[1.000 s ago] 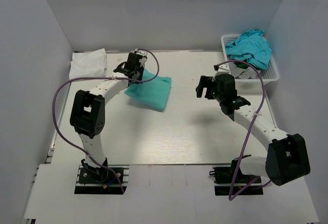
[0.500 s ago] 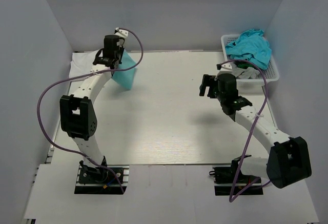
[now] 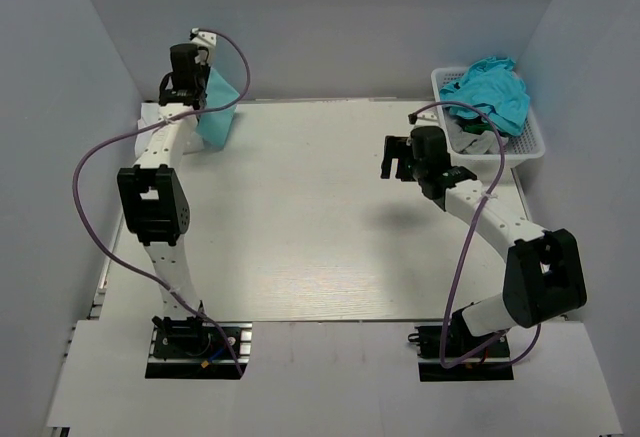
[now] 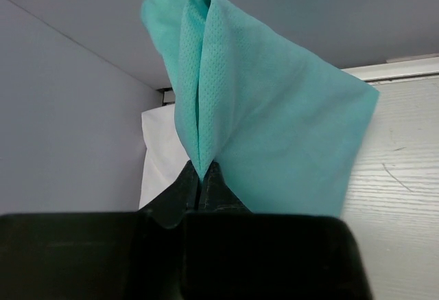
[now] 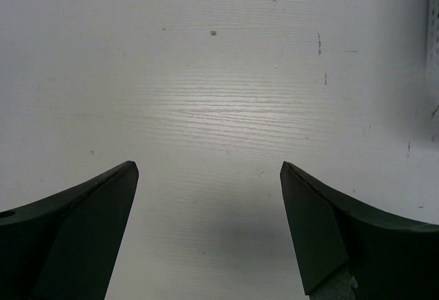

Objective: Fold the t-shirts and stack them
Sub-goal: Put the neatly folded tshirt into the corner of the board with the left arm

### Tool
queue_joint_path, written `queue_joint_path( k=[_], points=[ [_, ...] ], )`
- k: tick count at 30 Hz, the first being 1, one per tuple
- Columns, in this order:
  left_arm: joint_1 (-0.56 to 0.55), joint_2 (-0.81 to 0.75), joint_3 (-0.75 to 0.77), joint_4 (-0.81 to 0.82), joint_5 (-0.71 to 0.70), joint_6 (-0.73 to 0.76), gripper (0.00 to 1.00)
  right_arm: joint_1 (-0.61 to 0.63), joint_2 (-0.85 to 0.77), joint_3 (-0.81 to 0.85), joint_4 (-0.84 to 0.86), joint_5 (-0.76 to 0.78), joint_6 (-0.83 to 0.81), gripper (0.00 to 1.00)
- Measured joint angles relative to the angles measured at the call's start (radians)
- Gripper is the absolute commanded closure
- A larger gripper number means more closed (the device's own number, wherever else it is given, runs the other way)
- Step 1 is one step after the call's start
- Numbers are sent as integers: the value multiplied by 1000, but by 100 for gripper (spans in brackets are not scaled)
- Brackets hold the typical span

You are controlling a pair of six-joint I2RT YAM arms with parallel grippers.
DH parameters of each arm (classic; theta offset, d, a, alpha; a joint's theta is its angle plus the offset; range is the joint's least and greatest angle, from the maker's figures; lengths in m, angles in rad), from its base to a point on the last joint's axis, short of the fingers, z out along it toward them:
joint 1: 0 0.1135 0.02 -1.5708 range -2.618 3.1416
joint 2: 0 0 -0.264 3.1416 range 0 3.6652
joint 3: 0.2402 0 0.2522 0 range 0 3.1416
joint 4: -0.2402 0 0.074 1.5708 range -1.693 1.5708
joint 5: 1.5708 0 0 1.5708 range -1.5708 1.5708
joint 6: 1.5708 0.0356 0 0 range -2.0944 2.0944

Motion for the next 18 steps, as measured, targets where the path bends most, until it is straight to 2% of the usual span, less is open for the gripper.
queue_joint_path(
  k=[7, 18],
  points=[
    [84, 96, 68, 3, 3, -27, 100, 0, 3, 19, -24, -5, 0, 10],
    [211, 277, 168, 22, -69, -167, 100, 0, 69, 88, -35, -33, 0, 10]
  ],
)
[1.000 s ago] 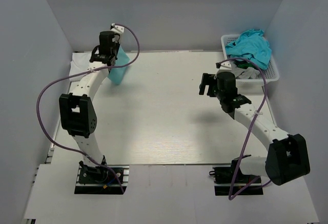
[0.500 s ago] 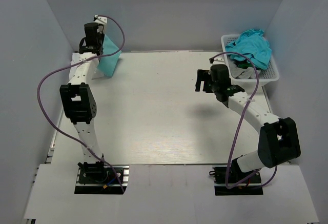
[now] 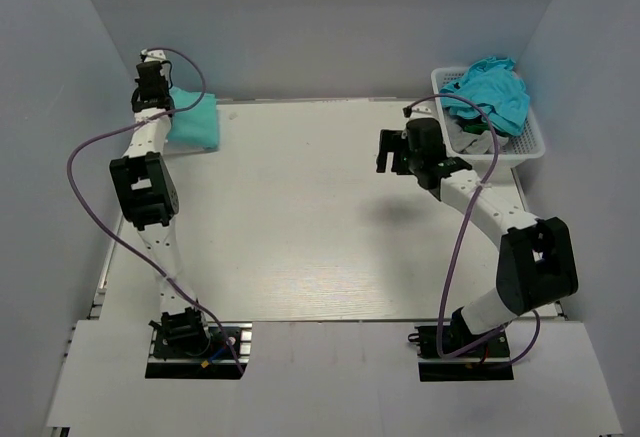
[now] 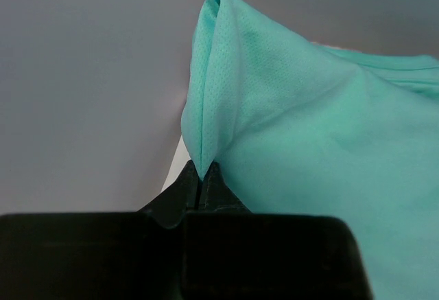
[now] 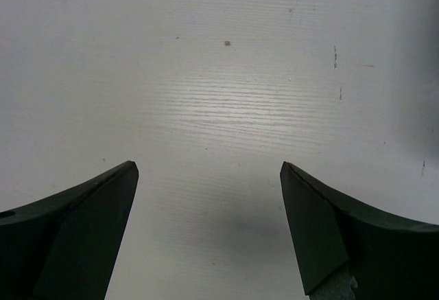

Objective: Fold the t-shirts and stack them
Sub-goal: Put the neatly folded tshirt into the corner of the board with the left arm

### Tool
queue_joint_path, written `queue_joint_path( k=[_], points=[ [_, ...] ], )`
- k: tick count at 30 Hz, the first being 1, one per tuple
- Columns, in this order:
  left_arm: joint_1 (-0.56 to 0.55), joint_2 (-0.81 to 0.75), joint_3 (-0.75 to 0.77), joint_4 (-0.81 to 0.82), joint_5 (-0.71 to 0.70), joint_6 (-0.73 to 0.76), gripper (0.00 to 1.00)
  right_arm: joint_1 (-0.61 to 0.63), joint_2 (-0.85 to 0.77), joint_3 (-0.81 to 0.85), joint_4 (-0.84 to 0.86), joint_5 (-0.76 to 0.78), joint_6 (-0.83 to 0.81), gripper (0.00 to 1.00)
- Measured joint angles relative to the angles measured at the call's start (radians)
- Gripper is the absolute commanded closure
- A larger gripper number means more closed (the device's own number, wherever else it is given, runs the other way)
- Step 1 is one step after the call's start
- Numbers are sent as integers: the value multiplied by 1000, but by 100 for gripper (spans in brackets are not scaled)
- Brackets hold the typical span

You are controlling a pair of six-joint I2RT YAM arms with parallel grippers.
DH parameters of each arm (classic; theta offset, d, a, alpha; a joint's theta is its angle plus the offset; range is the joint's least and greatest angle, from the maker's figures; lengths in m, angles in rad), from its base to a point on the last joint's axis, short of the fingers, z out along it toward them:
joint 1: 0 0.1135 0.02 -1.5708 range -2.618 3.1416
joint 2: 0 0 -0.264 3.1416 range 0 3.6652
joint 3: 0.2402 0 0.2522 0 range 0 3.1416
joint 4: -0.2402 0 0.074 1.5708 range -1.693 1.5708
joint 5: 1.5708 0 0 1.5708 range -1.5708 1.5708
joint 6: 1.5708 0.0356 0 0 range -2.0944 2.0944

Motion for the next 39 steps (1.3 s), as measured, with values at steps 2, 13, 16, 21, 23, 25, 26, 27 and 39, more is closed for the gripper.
queue_joint_path(
  k=[2, 13, 16, 21, 23, 25, 26, 27, 39],
  points=[
    [18, 15, 0, -8, -6, -23, 100, 0, 13, 6, -4, -6, 0, 10],
    [70, 55, 23, 3, -64, -86, 49, 0, 46, 28, -5, -96, 2, 10],
    [74, 93, 62, -8, -103, -105, 0, 0, 47, 28, 4, -135, 6, 10],
    [76, 108, 67, -39, -138, -149, 0, 0, 47, 28, 16, -179, 12, 10],
    [76, 105, 67, -46, -130, -167, 0, 0, 47, 28, 20, -187, 15, 10],
    [76, 100, 65, -63, -95, -183, 0, 0, 46, 25, 25, -196, 21, 10],
    [76, 93, 63, -72, -71, -190, 0, 0, 45, 21, 28, -201, 24, 10],
    [74, 85, 60, -84, -44, -195, 0, 0, 44, 15, 33, -204, 27, 10],
    [-106, -480, -502, -45, 222, -444, 0, 0, -49, -96, 84, -236, 56, 10]
  ],
)
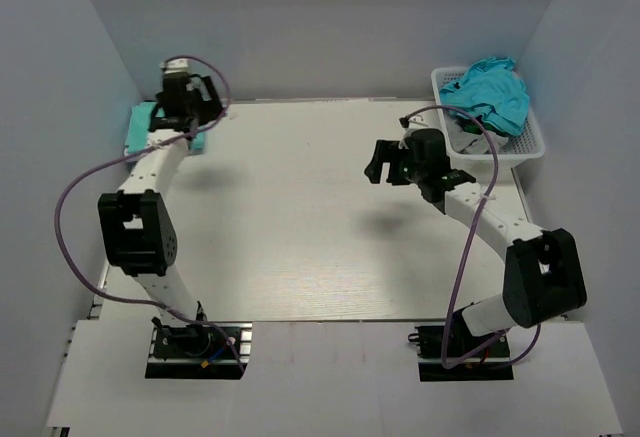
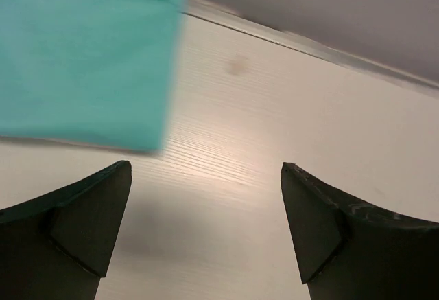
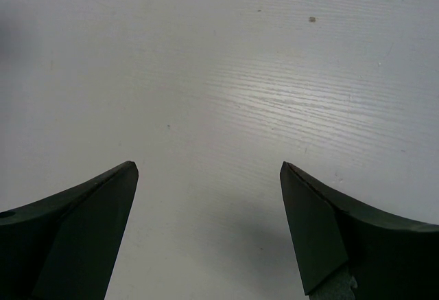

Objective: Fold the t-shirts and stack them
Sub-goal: Put the neatly folded tshirt into the corner of the board with the left arm

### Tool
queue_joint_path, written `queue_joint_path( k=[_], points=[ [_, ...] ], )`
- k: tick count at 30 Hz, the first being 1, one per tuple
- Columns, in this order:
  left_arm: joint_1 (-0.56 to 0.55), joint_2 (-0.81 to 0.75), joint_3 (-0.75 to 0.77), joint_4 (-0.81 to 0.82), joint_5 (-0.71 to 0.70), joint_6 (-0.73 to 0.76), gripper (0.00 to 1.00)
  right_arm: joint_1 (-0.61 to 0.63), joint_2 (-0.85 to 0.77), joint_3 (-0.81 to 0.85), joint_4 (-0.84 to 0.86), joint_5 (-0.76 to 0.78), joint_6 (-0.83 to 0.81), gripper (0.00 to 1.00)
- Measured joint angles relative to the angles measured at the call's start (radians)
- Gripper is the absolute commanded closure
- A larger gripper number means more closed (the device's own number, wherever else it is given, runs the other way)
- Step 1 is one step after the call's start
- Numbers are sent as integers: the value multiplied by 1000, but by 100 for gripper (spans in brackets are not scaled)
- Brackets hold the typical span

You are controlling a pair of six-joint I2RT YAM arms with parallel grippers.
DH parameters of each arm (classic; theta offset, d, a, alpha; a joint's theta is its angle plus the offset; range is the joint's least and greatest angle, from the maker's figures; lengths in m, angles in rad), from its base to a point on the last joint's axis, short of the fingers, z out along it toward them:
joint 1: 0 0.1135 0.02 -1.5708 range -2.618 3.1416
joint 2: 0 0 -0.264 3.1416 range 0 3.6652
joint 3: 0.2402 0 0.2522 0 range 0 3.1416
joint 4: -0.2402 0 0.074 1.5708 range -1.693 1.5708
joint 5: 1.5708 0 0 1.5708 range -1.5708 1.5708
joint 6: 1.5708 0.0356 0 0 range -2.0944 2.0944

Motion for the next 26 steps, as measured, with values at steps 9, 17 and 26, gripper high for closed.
queue_joint_path(
  k=[9, 17, 26],
  points=[
    [-595, -152, -414, 130, 45, -140, 0, 0, -174, -201, 27, 22, 0, 10],
    [-759, -492, -743, 97, -98, -277, 0, 0, -414, -395, 39, 58, 0, 10],
    [-844, -496, -743, 140, -271, -309, 0, 0, -468, -415, 71, 87, -14, 10]
  ],
)
